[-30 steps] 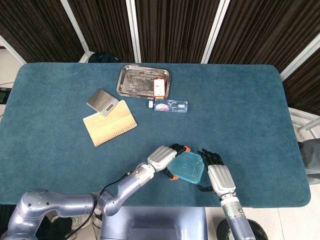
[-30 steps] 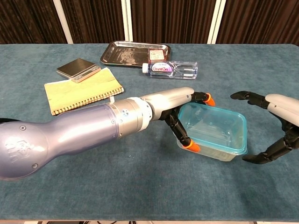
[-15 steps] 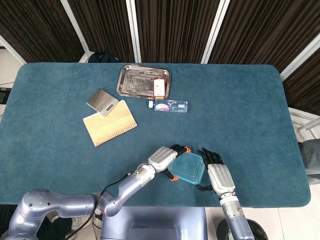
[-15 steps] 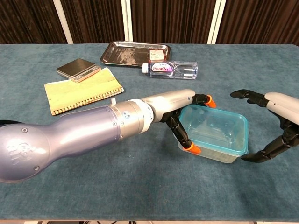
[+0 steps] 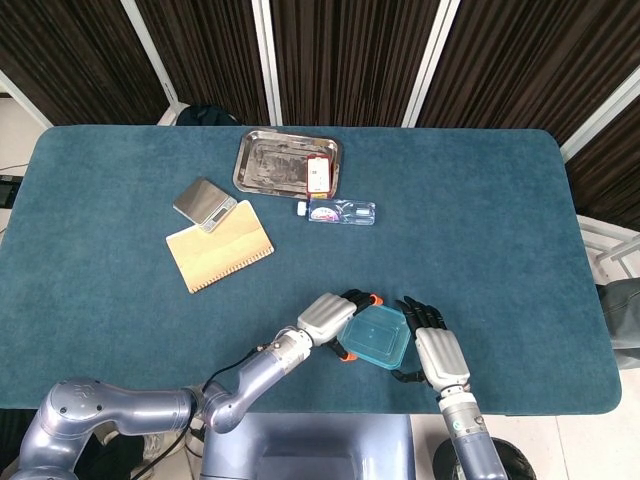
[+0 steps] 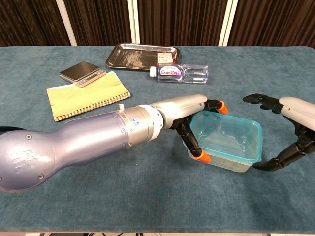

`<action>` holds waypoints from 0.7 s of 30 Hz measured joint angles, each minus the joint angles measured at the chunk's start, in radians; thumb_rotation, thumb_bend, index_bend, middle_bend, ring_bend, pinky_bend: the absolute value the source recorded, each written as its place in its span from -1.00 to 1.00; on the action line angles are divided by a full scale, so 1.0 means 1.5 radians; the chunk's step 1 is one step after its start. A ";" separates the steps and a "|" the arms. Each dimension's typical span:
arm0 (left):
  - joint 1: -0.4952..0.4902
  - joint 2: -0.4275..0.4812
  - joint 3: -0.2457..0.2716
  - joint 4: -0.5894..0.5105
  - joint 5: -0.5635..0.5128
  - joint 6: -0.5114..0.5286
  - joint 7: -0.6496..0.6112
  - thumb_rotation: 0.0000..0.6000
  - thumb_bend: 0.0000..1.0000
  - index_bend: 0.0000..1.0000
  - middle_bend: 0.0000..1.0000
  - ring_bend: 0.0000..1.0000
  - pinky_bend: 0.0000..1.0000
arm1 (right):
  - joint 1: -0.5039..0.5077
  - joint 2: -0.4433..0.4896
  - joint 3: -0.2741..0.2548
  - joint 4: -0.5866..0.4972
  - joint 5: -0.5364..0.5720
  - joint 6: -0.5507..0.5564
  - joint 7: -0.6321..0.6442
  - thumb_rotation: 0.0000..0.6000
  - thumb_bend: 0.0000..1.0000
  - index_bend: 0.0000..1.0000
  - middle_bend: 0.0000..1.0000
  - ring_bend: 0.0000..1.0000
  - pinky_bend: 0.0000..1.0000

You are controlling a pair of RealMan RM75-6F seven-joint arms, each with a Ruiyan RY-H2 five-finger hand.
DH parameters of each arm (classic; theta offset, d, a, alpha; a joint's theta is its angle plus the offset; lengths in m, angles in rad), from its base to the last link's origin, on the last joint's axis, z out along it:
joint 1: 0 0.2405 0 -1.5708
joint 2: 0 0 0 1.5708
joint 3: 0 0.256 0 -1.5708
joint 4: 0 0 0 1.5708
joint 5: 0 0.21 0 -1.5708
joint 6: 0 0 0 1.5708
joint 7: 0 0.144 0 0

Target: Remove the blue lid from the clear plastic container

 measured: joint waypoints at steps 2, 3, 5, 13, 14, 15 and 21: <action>-0.001 0.001 0.001 0.000 -0.002 -0.002 0.004 1.00 -0.70 -0.46 -0.34 -0.40 -0.04 | 0.000 -0.001 0.002 -0.003 0.005 0.001 0.001 1.00 -0.52 -1.00 -1.00 -1.00 -1.00; -0.002 0.001 0.001 0.000 -0.003 -0.003 0.006 1.00 -0.70 -0.45 -0.33 -0.39 -0.04 | 0.000 -0.001 0.003 -0.005 0.007 0.001 0.001 1.00 -0.52 -1.00 -1.00 -1.00 -1.00; -0.003 0.002 0.002 -0.001 -0.007 -0.006 0.009 1.00 -0.70 -0.45 -0.32 -0.38 -0.03 | 0.000 -0.001 0.005 -0.010 0.017 0.001 0.001 1.00 -0.52 -1.00 -1.00 -1.00 -1.00; -0.008 0.002 0.004 -0.002 -0.017 -0.010 0.025 1.00 -0.70 -0.44 -0.30 -0.34 0.00 | 0.001 -0.005 0.015 -0.024 0.033 0.007 0.001 1.00 -0.52 -1.00 -1.00 -1.00 -1.00; -0.008 0.002 0.005 -0.002 -0.018 -0.010 0.027 1.00 -0.70 -0.44 -0.30 -0.34 0.00 | 0.001 -0.006 0.016 -0.025 0.033 0.008 0.002 1.00 -0.52 -1.00 -1.00 -1.00 -1.00; -0.009 0.003 0.005 -0.003 -0.019 -0.010 0.029 1.00 -0.70 -0.44 -0.30 -0.34 0.00 | 0.001 -0.007 0.017 -0.026 0.034 0.010 0.004 1.00 -0.53 -1.00 -1.00 -1.00 -1.00; -0.011 0.009 0.009 -0.009 -0.035 -0.019 0.041 1.00 -0.70 -0.39 -0.25 -0.29 0.04 | -0.001 -0.015 0.019 -0.027 0.033 0.022 0.004 1.00 -0.52 -1.00 -1.00 -1.00 -1.00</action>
